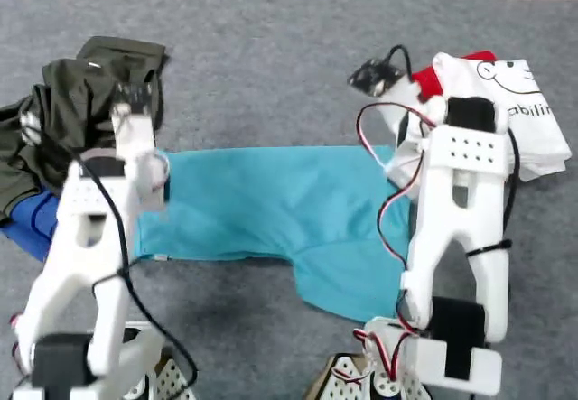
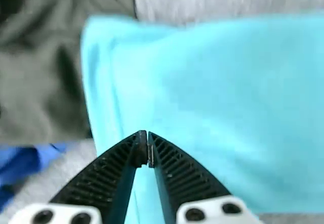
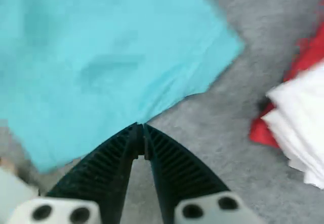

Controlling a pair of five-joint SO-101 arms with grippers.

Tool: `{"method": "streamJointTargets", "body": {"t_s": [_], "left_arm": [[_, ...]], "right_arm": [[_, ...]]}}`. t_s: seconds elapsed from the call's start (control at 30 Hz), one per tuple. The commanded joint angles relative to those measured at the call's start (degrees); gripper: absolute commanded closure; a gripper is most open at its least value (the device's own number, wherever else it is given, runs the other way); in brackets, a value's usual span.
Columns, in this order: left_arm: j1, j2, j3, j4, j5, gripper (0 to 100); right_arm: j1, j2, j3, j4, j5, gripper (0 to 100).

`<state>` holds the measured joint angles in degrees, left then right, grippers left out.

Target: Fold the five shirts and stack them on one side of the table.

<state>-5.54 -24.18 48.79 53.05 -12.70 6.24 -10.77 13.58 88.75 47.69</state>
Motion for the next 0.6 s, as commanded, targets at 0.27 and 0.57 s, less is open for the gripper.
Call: {"method": "streamJointTargets", "body": {"t_s": [0.27, 0.57], "left_arm": [[-0.7, -4.09, 14.24, -6.51, -0.62, 98], [-0.88, -4.35, 15.03, -7.82, -0.26, 98]], "right_arm": [[-10.15, -17.36, 23.43, 1.58, 10.02, 93.1], [-22.55, -28.0, 39.25, 3.78, 9.93, 89.1]]}}
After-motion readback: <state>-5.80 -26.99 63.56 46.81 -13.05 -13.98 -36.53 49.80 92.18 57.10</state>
